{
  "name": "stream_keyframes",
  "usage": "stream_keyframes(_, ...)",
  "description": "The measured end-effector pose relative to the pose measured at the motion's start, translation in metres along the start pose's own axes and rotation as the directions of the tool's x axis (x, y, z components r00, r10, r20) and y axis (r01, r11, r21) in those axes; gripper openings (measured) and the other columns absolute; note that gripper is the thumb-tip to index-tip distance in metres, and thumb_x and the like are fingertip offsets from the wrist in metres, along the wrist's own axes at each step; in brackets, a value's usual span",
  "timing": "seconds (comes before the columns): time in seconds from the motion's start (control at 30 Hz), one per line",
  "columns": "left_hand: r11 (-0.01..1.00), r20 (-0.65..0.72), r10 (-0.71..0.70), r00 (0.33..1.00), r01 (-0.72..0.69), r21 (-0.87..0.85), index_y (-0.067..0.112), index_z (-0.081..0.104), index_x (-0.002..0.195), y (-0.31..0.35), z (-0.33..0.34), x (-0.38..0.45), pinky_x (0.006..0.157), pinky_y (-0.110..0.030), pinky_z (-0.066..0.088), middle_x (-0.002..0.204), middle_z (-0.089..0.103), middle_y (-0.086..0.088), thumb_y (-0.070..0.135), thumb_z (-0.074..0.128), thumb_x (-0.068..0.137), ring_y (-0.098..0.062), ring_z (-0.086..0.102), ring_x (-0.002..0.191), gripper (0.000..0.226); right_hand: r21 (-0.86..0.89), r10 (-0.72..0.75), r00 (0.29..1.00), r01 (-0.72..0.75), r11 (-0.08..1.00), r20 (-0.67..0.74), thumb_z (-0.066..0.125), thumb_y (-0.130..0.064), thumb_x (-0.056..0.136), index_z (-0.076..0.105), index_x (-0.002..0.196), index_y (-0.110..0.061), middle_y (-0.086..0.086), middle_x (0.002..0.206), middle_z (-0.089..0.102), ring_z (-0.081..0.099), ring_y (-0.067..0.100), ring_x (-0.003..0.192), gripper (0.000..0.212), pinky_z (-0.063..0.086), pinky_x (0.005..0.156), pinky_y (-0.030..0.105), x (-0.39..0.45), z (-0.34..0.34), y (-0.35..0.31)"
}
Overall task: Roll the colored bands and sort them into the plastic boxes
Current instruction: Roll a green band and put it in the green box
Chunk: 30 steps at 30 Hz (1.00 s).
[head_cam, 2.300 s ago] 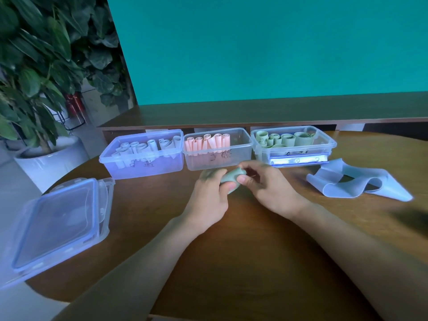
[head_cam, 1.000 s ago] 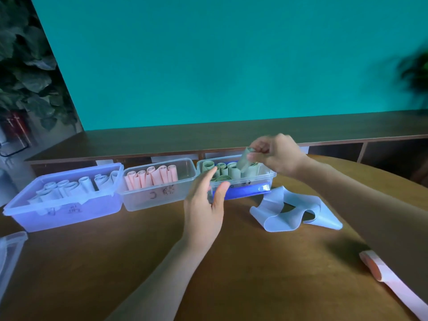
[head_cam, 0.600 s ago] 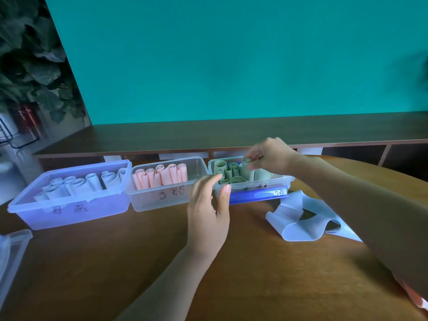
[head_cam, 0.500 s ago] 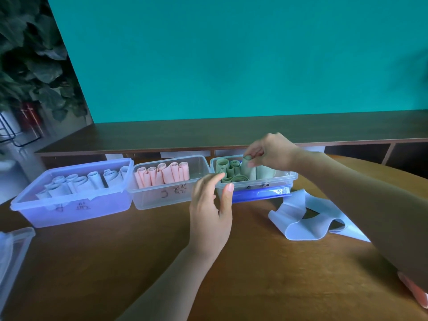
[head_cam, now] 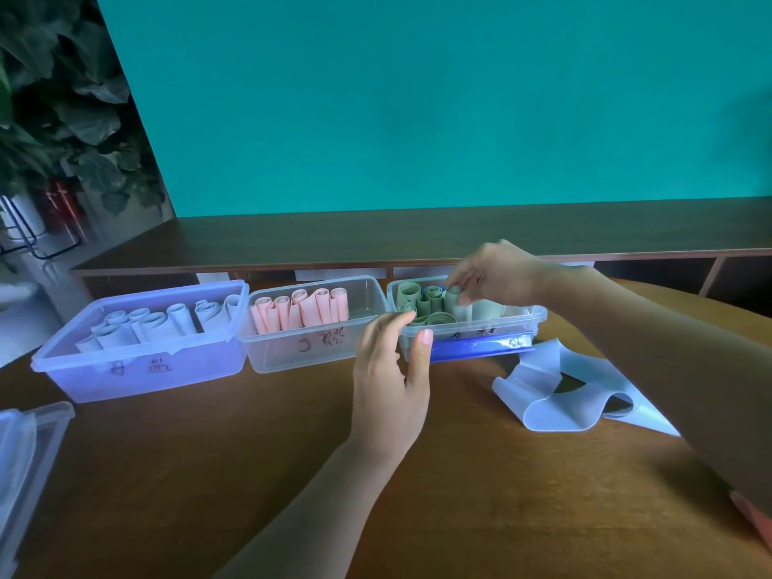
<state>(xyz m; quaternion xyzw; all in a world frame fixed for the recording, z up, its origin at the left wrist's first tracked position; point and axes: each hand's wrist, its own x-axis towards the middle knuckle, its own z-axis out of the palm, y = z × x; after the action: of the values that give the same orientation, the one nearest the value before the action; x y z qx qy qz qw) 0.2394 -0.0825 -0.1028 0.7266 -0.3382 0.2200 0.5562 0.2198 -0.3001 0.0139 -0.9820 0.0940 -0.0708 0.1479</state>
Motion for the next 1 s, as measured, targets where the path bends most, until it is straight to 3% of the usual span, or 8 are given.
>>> stream_keyframes(0.17,1.0,0.021,-0.023,1.0,0.023,0.003,0.019,0.063,0.131,0.003,-0.001,0.0,0.087,-0.039,0.059,0.129,0.061,0.005,0.05,0.047,0.099,-0.013,0.059,0.118,0.047,-0.021,0.009,0.998,-0.007,1.0,0.06,0.084,-0.017,0.081,0.074,0.118,-0.018,-0.003,0.098,0.073,0.066,0.009,0.095,0.038,0.043,0.091,0.018,0.006,-0.002,-0.005)
stream_keyframes(0.27,1.0,0.03,-0.027,0.999,0.027,0.015,0.02,0.062,0.131,0.003,-0.001,0.0,0.087,-0.038,0.059,0.13,0.061,0.005,0.05,0.048,0.099,-0.013,0.059,0.119,0.046,-0.049,0.014,0.996,-0.01,0.999,0.085,0.084,-0.018,0.082,0.074,0.119,-0.019,-0.001,0.109,0.075,0.065,0.01,0.098,0.038,0.045,0.097,0.023,0.01,0.0,-0.002)
stream_keyframes(0.37,0.999,0.049,-0.032,0.998,0.031,0.026,0.021,0.061,0.133,0.005,-0.001,0.0,0.086,-0.03,0.059,0.132,0.061,0.006,0.053,0.046,0.098,-0.013,0.058,0.12,0.05,-0.065,-0.007,0.996,0.014,0.998,0.092,0.084,-0.017,0.082,0.075,0.118,-0.019,-0.001,0.11,0.075,0.064,0.009,0.095,0.037,0.046,0.093,0.022,0.011,0.004,-0.002)
stream_keyframes(0.5,0.999,0.068,-0.04,0.997,0.038,0.032,0.023,0.06,0.134,0.005,-0.001,-0.001,0.086,-0.024,0.058,0.134,0.059,0.008,0.057,0.043,0.096,-0.012,0.057,0.122,0.053,-0.1,-0.056,0.995,0.064,0.993,0.085,0.083,-0.016,0.082,0.075,0.118,-0.019,-0.001,0.11,0.075,0.06,0.004,0.088,0.037,0.033,0.068,-0.001,0.014,0.006,-0.005)
stream_keyframes(0.57,0.999,0.071,-0.043,0.997,0.041,0.033,0.023,0.06,0.134,0.005,-0.002,0.0,0.086,-0.025,0.058,0.134,0.059,0.007,0.056,0.044,0.097,-0.012,0.057,0.122,0.053,-0.103,-0.075,0.993,0.084,0.991,0.087,0.083,-0.015,0.082,0.076,0.118,-0.02,-0.003,0.105,0.075,0.06,0.0,0.083,0.037,0.03,0.064,-0.006,0.015,0.004,-0.005)
stream_keyframes(0.67,0.999,0.081,-0.045,0.996,0.043,0.03,0.022,0.06,0.134,0.006,-0.002,0.0,0.085,-0.02,0.056,0.135,0.059,0.007,0.056,0.044,0.097,-0.013,0.057,0.122,0.053,-0.099,-0.079,0.99,0.091,0.991,0.121,0.082,-0.012,0.082,0.076,0.117,-0.023,-0.007,0.099,0.071,0.056,-0.006,0.079,0.037,0.033,0.066,-0.001,0.016,0.002,-0.005)
stream_keyframes(0.83,0.999,0.092,-0.04,0.995,0.037,0.03,0.022,0.059,0.135,0.006,-0.003,0.0,0.087,-0.021,0.056,0.136,0.057,0.007,0.057,0.043,0.096,-0.013,0.056,0.123,0.054,-0.114,-0.069,0.987,0.086,0.99,0.144,0.082,-0.009,0.081,0.076,0.117,-0.02,-0.005,0.096,0.069,0.06,0.005,0.084,0.038,0.036,0.066,0.004,0.019,0.007,-0.007)
stream_keyframes(1.0,0.998,0.106,-0.049,0.993,0.046,0.034,0.023,0.059,0.136,0.006,-0.003,0.0,0.08,-0.001,0.044,0.136,0.056,0.008,0.06,0.04,0.095,-0.012,0.055,0.123,0.058,-0.132,-0.15,0.981,0.166,0.977,0.127,0.08,-0.003,0.081,0.077,0.113,-0.014,-0.007,0.096,0.06,0.057,0.011,0.086,0.035,0.038,0.077,0.018,0.021,0.016,-0.012)
